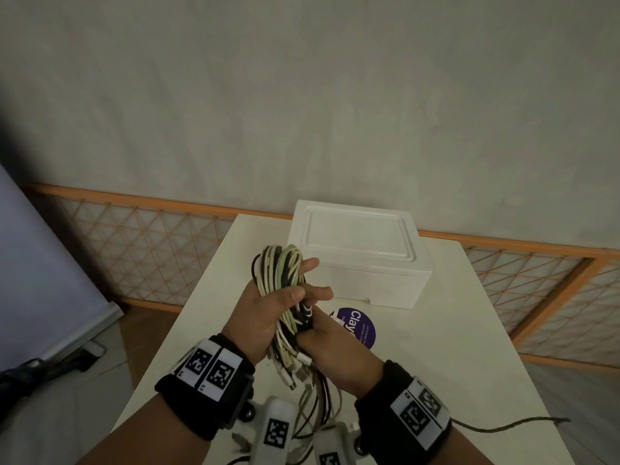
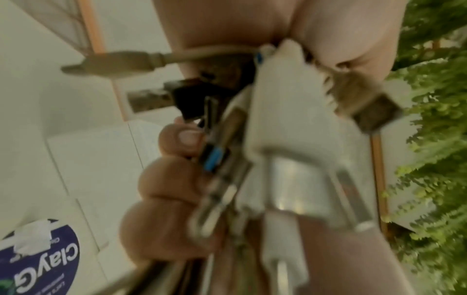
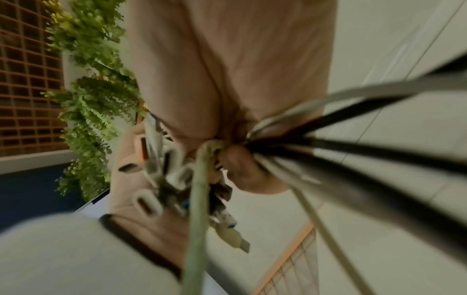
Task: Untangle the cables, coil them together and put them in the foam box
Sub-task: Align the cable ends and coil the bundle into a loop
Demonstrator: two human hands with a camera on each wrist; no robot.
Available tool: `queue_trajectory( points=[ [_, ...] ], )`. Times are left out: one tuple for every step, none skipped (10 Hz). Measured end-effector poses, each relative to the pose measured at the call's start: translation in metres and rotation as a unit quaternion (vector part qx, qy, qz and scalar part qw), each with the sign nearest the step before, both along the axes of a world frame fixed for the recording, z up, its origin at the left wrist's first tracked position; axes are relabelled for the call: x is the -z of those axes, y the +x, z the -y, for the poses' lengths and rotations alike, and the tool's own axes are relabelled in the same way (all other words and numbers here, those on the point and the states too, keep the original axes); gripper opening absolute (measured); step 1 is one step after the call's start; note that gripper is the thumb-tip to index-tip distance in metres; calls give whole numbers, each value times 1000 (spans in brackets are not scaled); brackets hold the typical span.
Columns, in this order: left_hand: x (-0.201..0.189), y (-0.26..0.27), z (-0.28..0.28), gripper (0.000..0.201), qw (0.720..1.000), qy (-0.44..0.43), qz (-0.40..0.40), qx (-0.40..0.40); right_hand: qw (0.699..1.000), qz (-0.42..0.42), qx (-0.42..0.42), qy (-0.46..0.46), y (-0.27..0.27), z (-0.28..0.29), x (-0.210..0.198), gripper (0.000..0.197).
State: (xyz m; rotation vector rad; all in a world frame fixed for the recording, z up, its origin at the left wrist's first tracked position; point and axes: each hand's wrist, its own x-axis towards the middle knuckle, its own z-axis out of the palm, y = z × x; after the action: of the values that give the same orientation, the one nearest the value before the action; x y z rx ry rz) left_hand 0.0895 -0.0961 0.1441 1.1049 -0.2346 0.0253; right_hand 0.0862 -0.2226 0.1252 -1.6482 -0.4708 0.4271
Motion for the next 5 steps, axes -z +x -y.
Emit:
queue_trajectory(
  points=[
    [4, -5, -1, 58, 994, 94, 49, 19, 1000, -12, -3, -17, 1, -2, 2, 51],
    [2, -9, 2, 56, 972, 206, 110, 25, 997, -54, -14, 60, -1, -1, 5, 79],
    [-1, -6, 6, 49, 947, 289, 144, -8, 992, -99, 35, 75, -11, 3, -8, 145],
    [0, -3, 6, 41, 921, 349, 164, -59, 994, -83, 56, 50, -17, 8, -2, 48],
    [0, -3, 6, 26, 930, 323, 159, -82, 996, 2, 44, -80, -22, 8, 0, 31]
  ],
)
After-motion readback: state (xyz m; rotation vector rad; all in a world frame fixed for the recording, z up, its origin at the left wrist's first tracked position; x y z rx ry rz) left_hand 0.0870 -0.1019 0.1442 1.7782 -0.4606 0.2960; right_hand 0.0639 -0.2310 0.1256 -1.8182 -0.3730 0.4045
